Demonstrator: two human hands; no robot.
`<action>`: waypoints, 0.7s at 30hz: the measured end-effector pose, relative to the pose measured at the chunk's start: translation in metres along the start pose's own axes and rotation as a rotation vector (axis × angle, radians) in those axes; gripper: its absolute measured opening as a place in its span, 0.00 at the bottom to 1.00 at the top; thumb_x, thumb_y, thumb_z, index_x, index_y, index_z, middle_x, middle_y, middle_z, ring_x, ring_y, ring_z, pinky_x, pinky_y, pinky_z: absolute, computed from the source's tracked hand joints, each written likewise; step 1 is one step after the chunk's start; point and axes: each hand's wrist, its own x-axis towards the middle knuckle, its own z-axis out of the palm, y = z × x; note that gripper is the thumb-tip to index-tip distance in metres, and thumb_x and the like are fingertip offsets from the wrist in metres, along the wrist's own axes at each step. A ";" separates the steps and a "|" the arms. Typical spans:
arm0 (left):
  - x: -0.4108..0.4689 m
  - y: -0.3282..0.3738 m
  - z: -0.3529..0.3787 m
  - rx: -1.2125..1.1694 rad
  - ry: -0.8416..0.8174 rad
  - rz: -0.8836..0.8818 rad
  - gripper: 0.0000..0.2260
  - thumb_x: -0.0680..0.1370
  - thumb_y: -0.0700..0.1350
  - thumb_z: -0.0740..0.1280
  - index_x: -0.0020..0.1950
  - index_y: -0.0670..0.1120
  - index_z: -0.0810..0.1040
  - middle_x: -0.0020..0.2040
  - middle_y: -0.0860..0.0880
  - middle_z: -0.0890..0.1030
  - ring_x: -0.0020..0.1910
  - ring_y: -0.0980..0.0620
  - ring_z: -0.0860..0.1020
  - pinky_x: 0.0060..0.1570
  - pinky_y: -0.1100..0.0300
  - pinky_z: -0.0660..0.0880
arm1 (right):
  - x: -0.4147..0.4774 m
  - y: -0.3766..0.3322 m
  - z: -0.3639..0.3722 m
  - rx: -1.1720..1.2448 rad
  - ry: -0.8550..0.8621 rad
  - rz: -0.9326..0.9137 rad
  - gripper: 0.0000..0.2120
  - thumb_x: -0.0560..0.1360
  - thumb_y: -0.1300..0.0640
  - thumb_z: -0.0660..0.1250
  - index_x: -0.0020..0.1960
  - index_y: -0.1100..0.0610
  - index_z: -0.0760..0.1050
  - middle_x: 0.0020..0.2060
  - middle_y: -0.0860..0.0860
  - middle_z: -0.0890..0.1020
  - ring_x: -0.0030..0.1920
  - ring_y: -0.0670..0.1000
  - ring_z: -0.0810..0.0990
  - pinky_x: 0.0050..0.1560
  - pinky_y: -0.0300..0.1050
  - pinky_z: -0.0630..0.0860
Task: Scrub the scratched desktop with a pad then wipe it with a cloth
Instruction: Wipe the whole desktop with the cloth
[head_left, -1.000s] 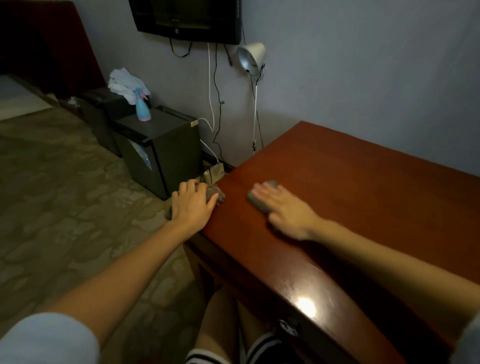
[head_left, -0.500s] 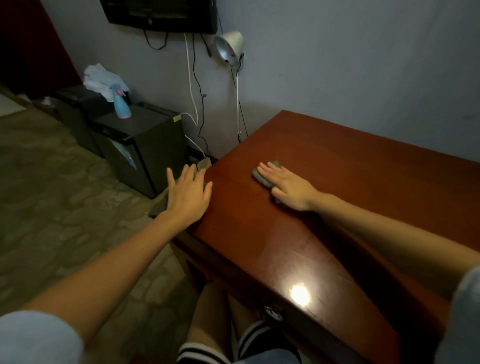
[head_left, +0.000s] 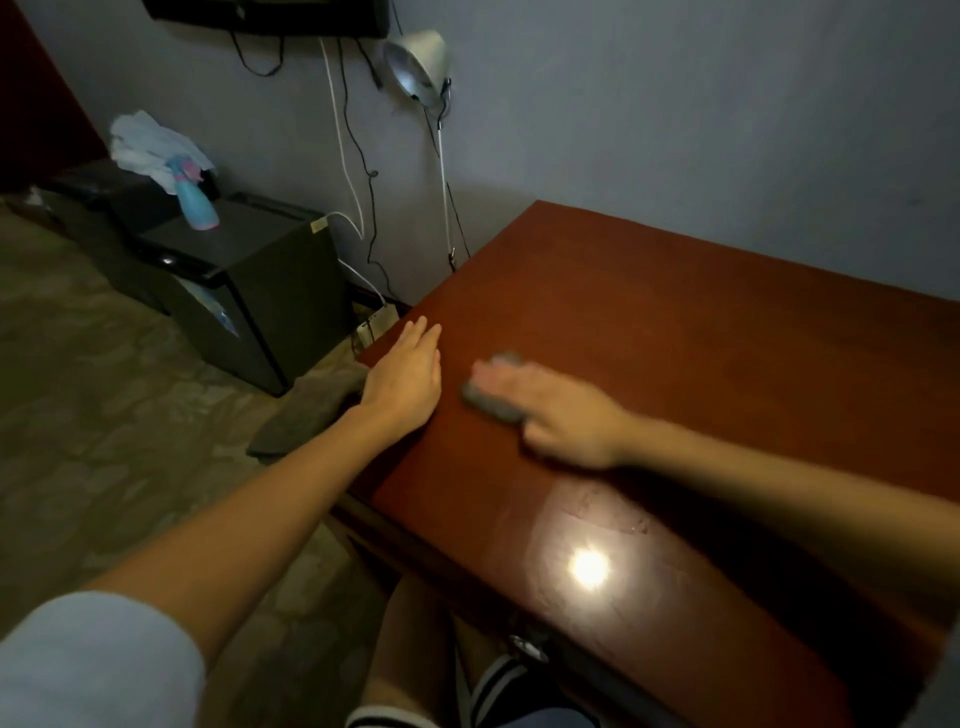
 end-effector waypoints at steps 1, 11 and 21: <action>0.003 0.000 0.001 0.003 -0.018 -0.011 0.21 0.84 0.45 0.50 0.78 0.45 0.56 0.78 0.47 0.54 0.77 0.50 0.52 0.74 0.55 0.53 | 0.005 0.028 -0.009 -0.014 0.003 0.125 0.35 0.70 0.49 0.46 0.78 0.52 0.51 0.77 0.50 0.53 0.77 0.47 0.48 0.76 0.40 0.43; 0.051 0.003 0.012 0.096 -0.053 -0.015 0.23 0.83 0.44 0.51 0.78 0.42 0.52 0.78 0.44 0.53 0.77 0.48 0.51 0.75 0.54 0.45 | -0.005 -0.021 0.004 0.002 0.009 -0.121 0.31 0.73 0.51 0.50 0.77 0.53 0.57 0.76 0.50 0.57 0.77 0.47 0.49 0.76 0.43 0.43; 0.099 0.010 0.023 0.073 -0.032 -0.046 0.22 0.84 0.46 0.49 0.78 0.43 0.52 0.79 0.44 0.52 0.77 0.47 0.51 0.75 0.53 0.47 | 0.041 0.125 -0.030 -0.022 0.017 0.240 0.32 0.73 0.50 0.47 0.77 0.53 0.53 0.77 0.51 0.55 0.77 0.49 0.50 0.76 0.45 0.47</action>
